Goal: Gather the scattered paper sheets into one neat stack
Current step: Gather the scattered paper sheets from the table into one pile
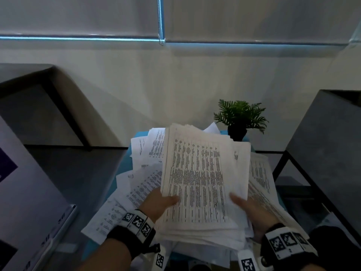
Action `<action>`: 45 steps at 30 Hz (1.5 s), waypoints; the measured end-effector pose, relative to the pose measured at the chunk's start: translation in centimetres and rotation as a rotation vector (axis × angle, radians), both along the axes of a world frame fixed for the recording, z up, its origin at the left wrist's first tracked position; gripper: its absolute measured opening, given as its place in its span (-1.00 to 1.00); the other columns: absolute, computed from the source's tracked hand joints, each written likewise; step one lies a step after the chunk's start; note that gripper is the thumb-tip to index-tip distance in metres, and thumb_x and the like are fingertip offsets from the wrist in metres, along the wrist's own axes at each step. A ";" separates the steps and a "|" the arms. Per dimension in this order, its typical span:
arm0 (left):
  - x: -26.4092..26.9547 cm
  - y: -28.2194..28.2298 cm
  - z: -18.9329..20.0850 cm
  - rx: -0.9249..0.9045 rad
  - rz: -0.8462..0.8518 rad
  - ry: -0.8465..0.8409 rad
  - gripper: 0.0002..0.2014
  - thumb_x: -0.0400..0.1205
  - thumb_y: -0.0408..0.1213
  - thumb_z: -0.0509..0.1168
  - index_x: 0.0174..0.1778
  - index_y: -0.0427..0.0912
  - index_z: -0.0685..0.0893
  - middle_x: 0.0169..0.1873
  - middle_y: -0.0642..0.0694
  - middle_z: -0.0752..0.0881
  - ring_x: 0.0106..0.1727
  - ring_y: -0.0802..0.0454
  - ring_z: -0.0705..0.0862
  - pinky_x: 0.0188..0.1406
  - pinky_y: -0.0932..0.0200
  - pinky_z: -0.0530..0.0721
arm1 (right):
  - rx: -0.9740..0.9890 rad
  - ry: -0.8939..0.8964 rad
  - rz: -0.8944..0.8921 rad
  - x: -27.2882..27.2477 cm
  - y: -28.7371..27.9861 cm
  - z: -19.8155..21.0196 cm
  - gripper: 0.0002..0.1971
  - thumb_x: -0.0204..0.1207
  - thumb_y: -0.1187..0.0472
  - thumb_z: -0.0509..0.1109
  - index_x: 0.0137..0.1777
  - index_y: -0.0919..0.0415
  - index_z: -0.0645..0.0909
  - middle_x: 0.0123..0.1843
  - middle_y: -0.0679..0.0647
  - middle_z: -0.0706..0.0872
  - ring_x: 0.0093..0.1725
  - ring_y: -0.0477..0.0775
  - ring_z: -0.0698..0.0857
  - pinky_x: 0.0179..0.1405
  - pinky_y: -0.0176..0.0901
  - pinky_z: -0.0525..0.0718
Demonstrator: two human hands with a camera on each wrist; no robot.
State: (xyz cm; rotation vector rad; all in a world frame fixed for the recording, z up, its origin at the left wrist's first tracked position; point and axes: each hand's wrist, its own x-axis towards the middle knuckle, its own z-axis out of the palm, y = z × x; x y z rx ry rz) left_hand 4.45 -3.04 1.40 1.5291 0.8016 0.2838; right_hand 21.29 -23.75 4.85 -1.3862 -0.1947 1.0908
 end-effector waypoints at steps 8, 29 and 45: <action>0.6 0.7 -2.2 0.131 0.231 0.125 -0.63 0.63 -0.17 0.31 0.34 -0.20 0.57 0.28 -0.19 0.65 0.10 0.01 0.63 0.13 0.20 0.57 | -0.185 -0.352 -0.229 1.1 1.8 -3.5 -0.76 0.48 0.57 0.27 0.09 0.32 0.50 0.00 0.24 0.60 0.01 0.20 0.55 0.06 0.00 0.51; -1.8 1.9 -4.1 0.212 0.625 0.218 -0.04 0.57 -0.54 0.26 0.65 0.10 -0.25 0.49 -0.25 0.44 0.33 -0.25 0.57 0.20 -0.02 0.55 | -0.283 -0.466 -0.386 2.8 1.0 -4.6 -0.64 0.51 0.46 0.34 0.30 0.43 0.49 0.18 0.39 0.65 0.05 0.28 0.62 0.15 0.09 0.55; -2.0 3.7 10.8 0.027 0.181 -0.494 -0.72 0.59 -0.49 0.25 0.20 -0.25 0.66 0.09 -0.21 0.77 0.07 -0.21 0.75 0.08 -0.14 0.74 | -0.204 -0.236 -0.417 2.4 0.0 -3.4 -0.60 0.56 0.37 0.33 0.39 0.40 0.46 0.28 0.13 0.55 0.29 0.25 0.51 0.40 0.18 0.40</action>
